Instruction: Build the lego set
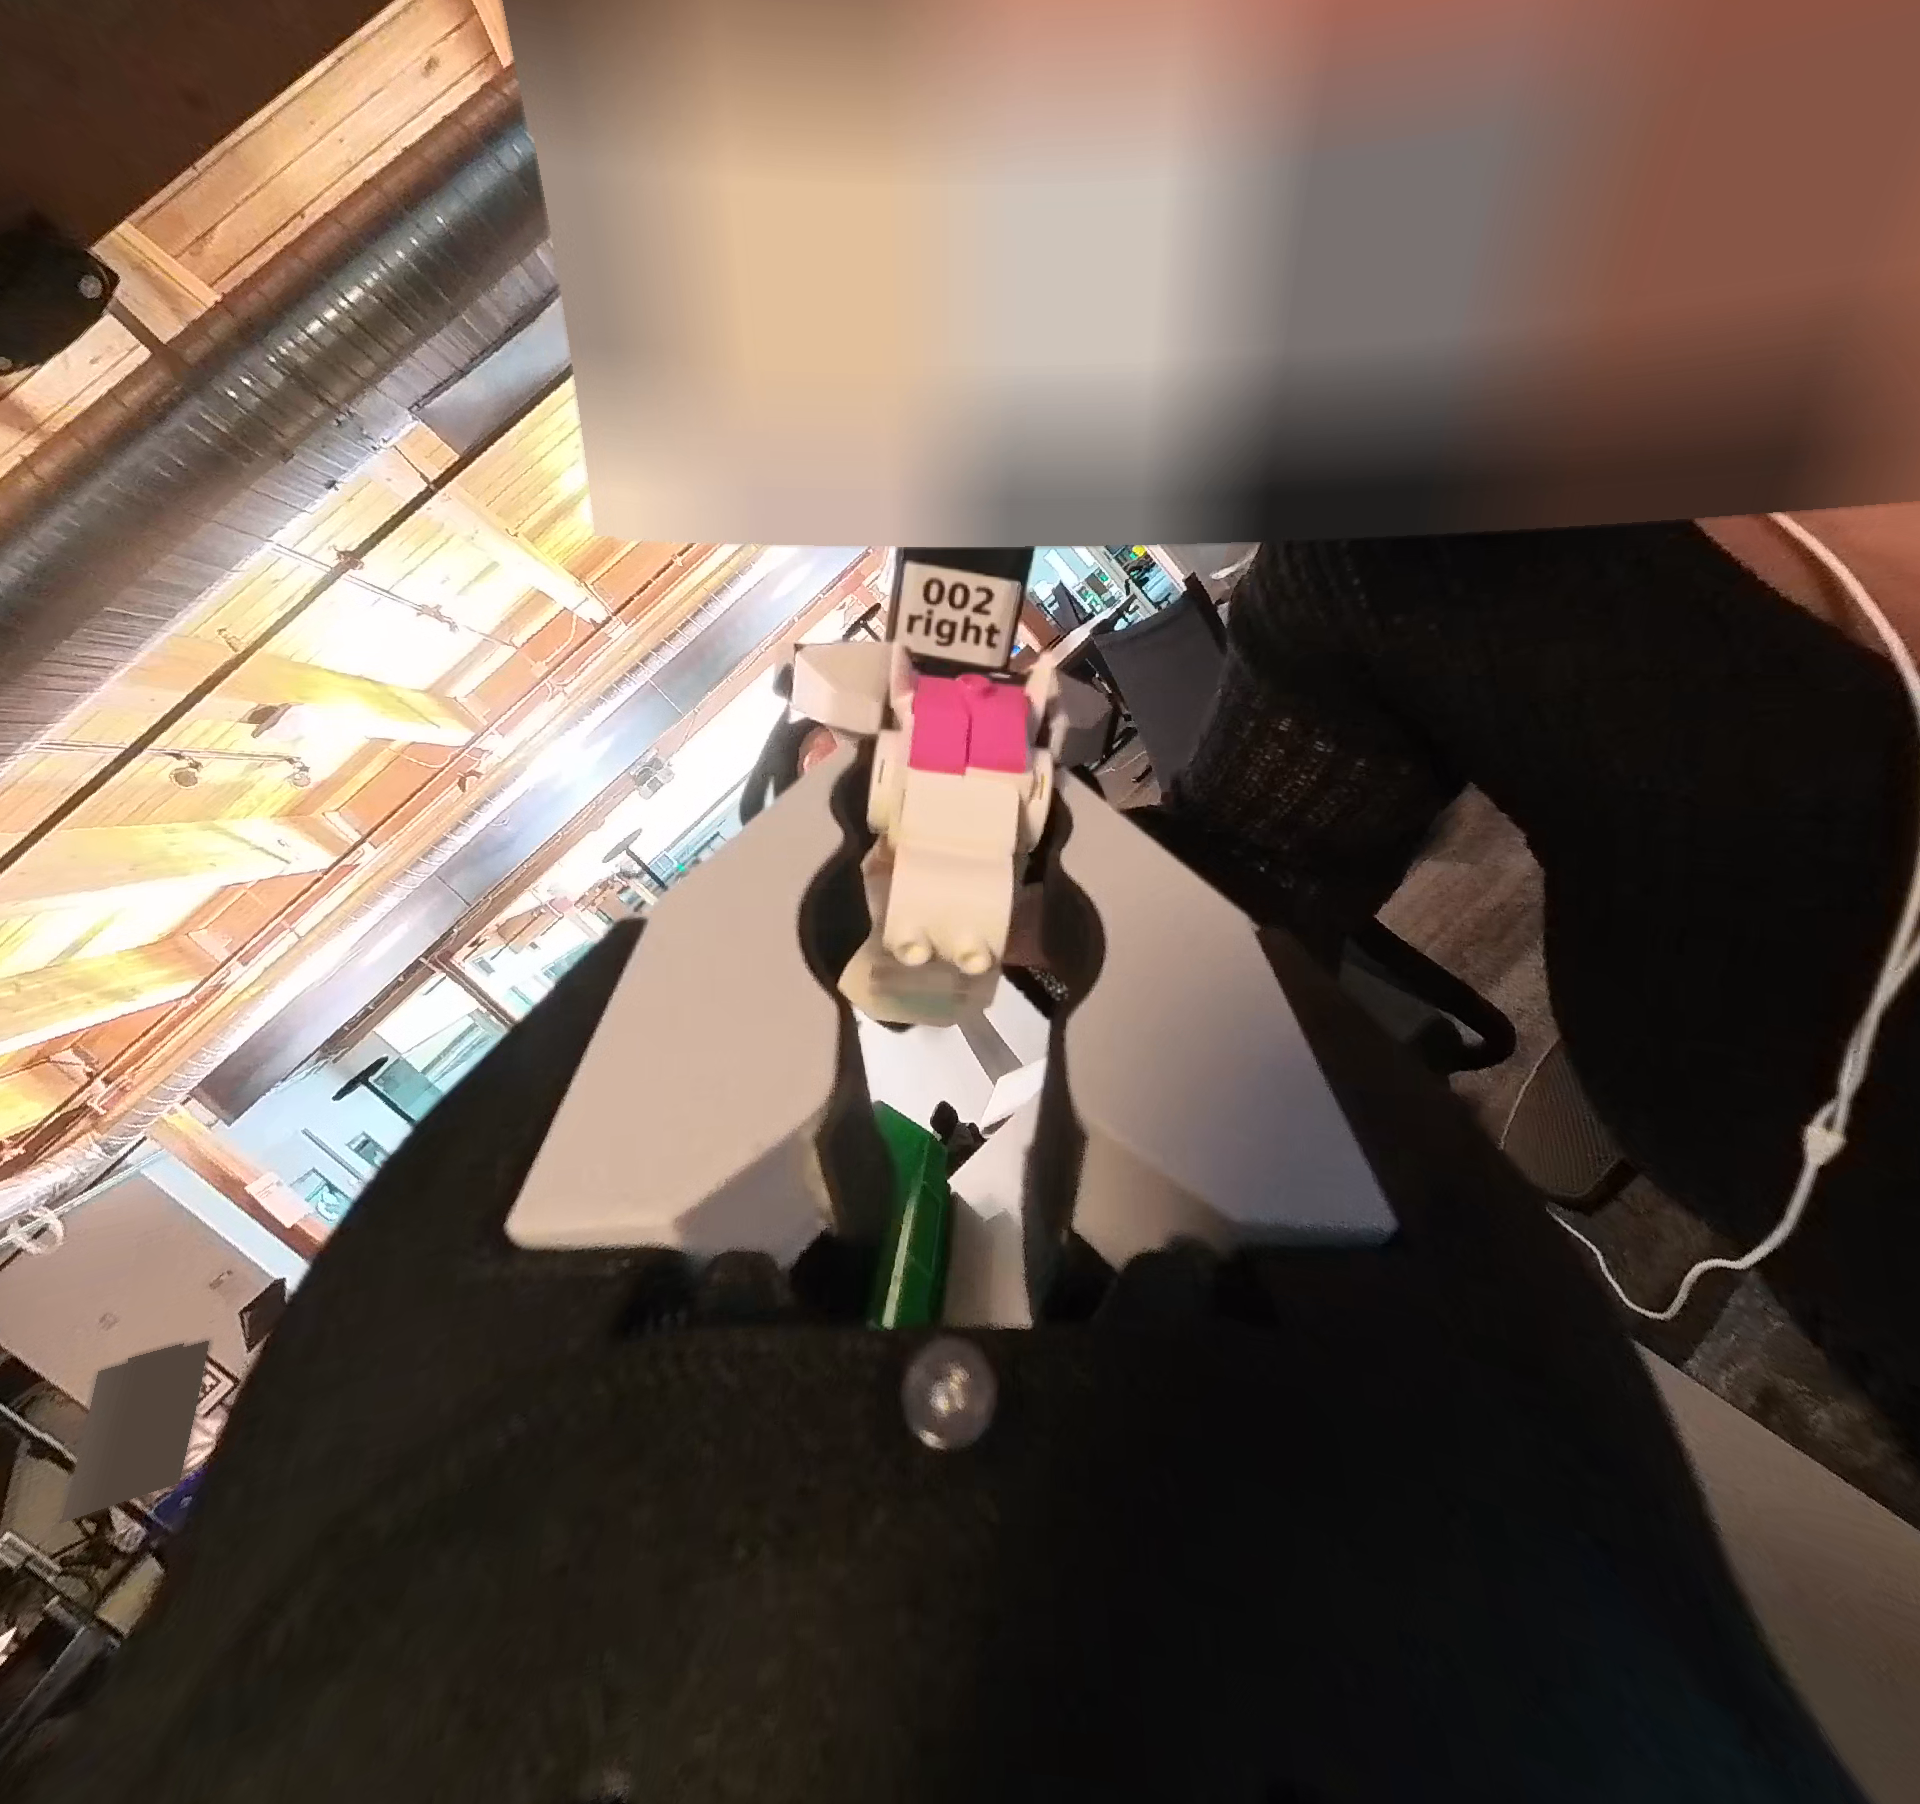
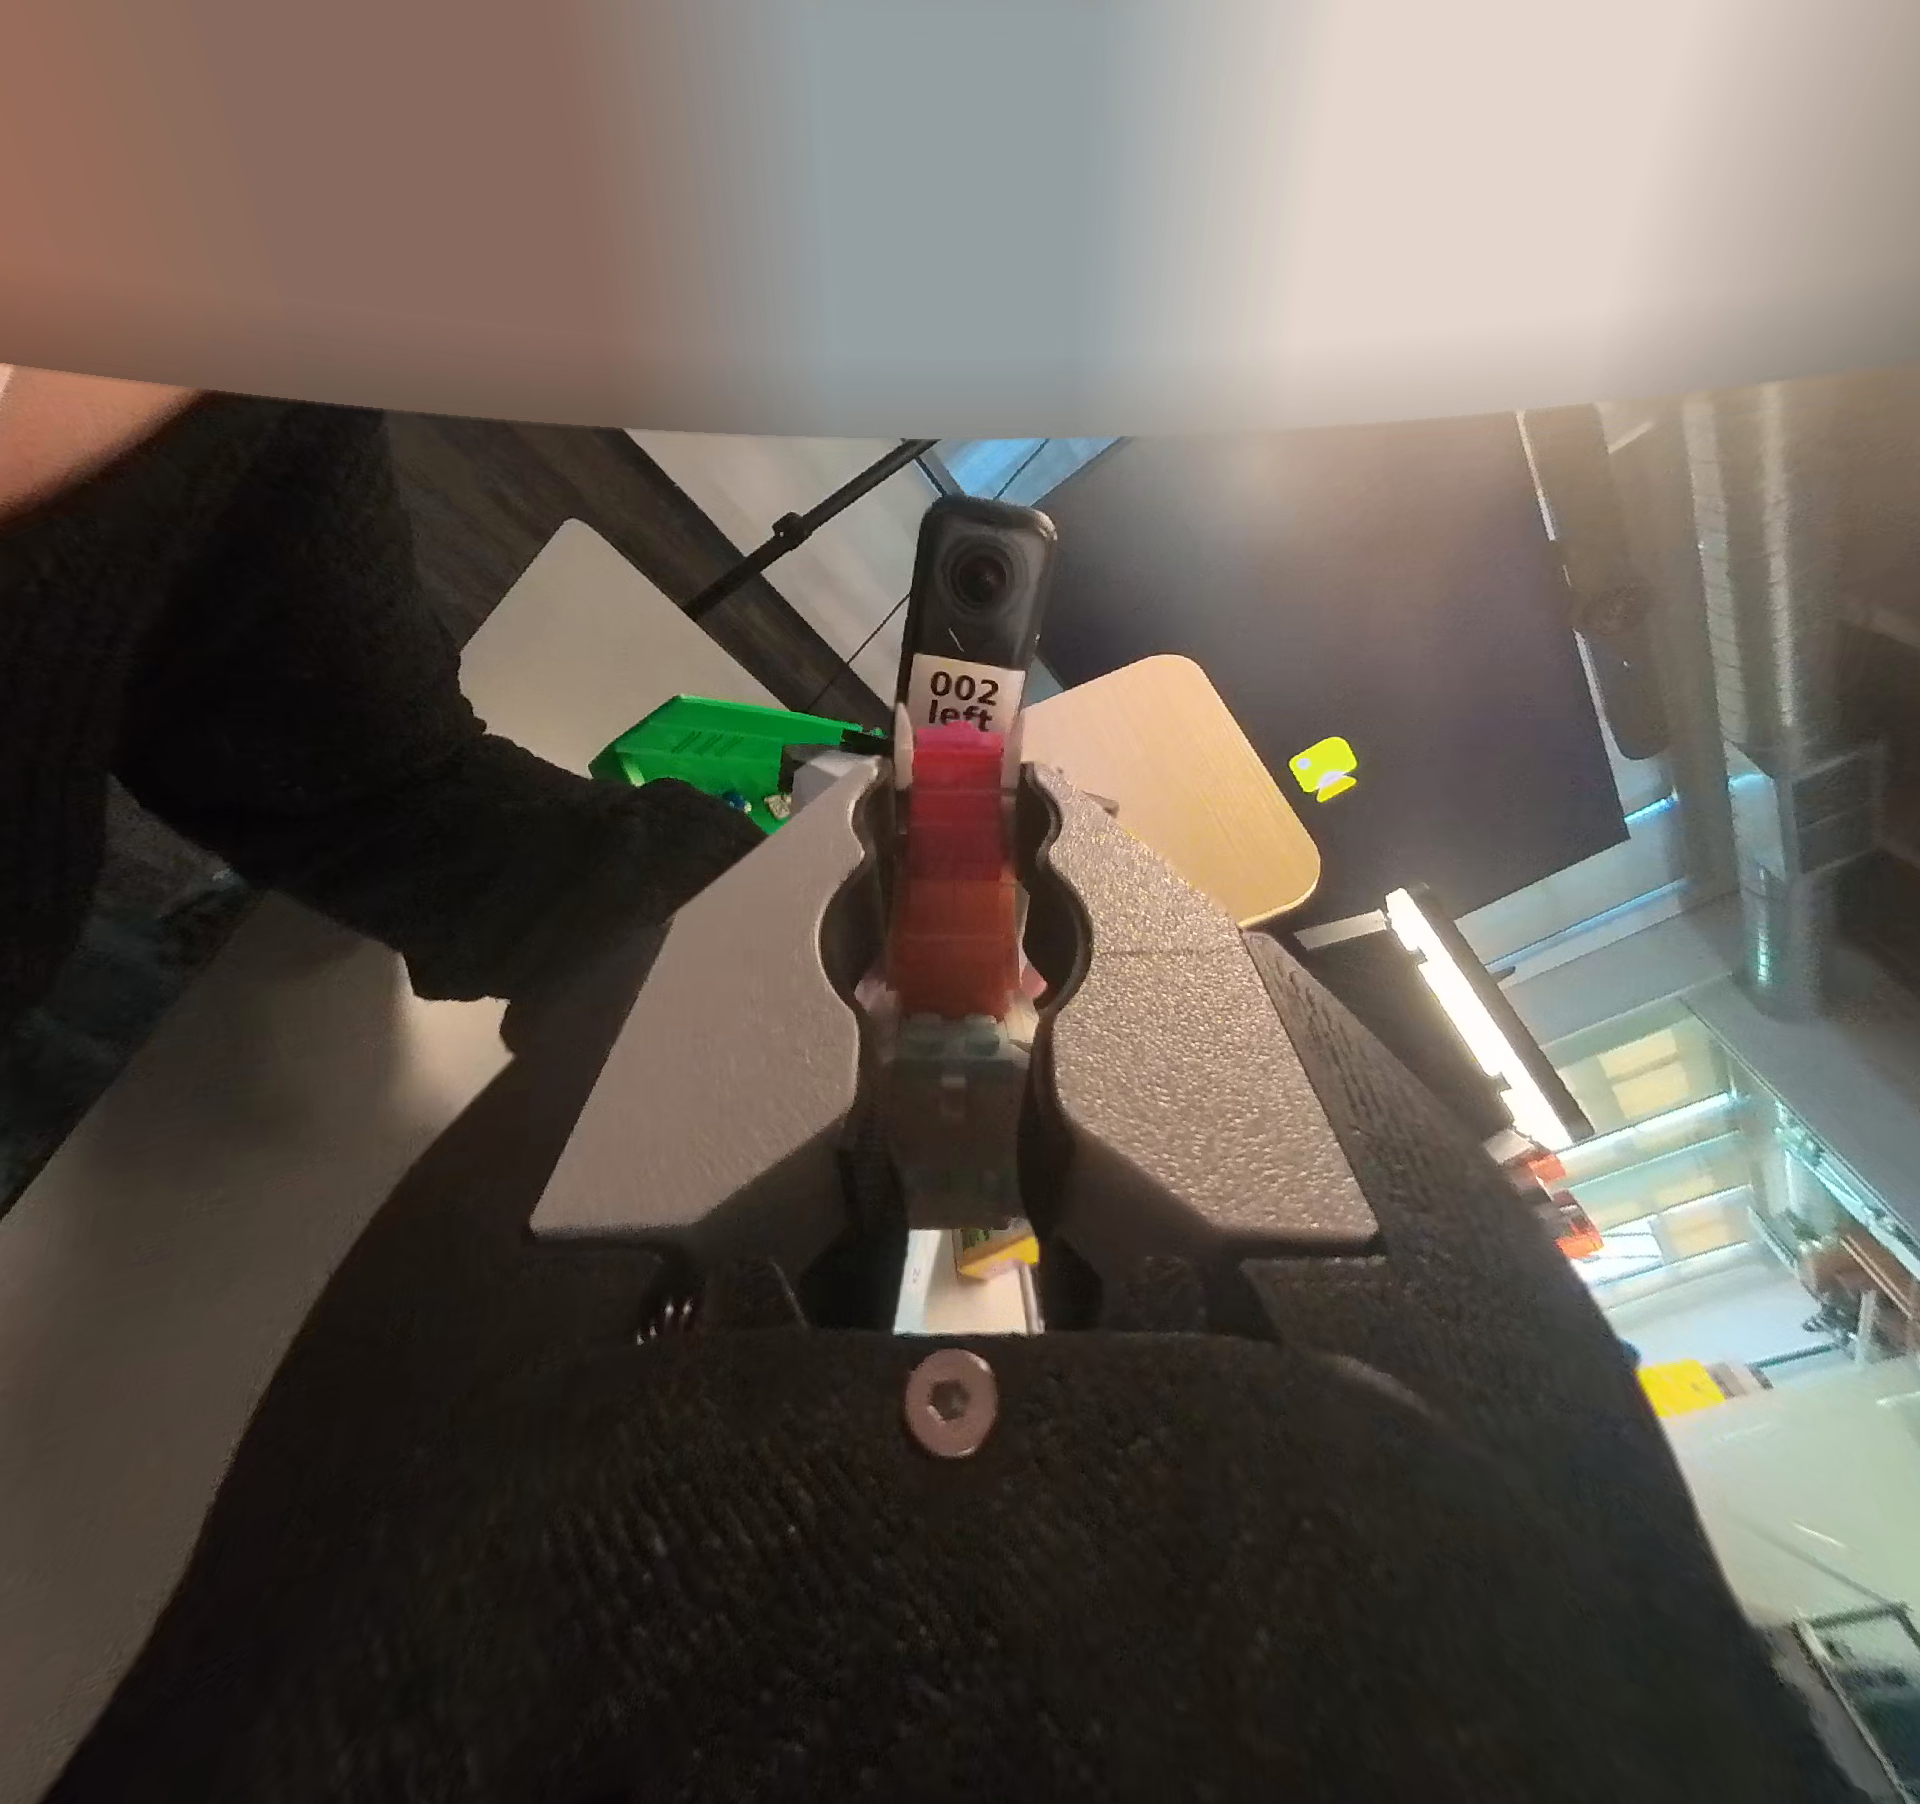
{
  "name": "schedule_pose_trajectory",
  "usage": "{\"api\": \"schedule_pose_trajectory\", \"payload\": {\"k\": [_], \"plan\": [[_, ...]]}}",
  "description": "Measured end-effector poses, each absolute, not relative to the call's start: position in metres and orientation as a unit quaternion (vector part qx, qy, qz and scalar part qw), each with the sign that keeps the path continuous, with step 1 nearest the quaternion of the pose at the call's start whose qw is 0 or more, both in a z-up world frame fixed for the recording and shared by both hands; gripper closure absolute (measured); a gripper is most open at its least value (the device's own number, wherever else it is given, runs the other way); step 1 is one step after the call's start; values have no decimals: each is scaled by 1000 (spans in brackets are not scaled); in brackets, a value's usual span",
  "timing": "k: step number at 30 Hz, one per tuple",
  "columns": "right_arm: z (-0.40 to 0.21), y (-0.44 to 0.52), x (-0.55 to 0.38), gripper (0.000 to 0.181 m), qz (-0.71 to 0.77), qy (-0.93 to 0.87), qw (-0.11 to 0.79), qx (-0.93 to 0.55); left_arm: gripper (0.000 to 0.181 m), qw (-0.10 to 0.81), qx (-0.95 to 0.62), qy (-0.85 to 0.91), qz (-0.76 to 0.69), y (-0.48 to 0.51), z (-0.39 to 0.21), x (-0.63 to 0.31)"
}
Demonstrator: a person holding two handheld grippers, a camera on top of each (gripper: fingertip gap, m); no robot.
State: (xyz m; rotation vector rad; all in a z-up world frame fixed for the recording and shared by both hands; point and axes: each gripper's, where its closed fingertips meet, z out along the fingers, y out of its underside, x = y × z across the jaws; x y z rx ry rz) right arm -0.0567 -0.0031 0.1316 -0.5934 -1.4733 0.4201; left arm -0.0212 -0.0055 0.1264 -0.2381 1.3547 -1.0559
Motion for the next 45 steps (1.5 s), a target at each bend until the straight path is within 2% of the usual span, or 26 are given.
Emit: {"api": "schedule_pose_trajectory", "payload": {"k": [9, 13, 17, 19, 23, 29, 37, 41, 45], "plan": [[141, 9, -49, 160, 235, -612, 698, -289, 150, 671, -172, 569, -443, 11, 134, -15], [148, 20, -44, 160, 305, -566, 696, -320, 128, 639, -230, 564, -469, 24, 130, -5], [153, 29, -39, 160, 389, -524, 678, -338, 140, 632, -243, 549, -491, 30, 128, 4], [156, 32, -34, 159, 425, -504, 669, -343, 154, 632, -255, 537, -498, 35, 129, 6], [156, 37, -30, 160, 456, -489, 656, -350, 157, 615, -268, 542, -506, 38, 127, 8], [145, 37, -28, 160, 370, -549, 664, -347, 158, 593, -284, 591, -468, 42, 114, 4], [131, 24, -29, 161, 281, -635, 645, -320, 158, 609, -265, 636, -393, 34, 102, 3], [125, 22, -29, 160, 195, -666, 642, -324, 158, 645, -267, 653, -293, 39, 98, 2], [115, 31, -23, 159, 38, -694, 641, -327, 157, 678, -288, 663, -134, 55, 93, -1]]}}
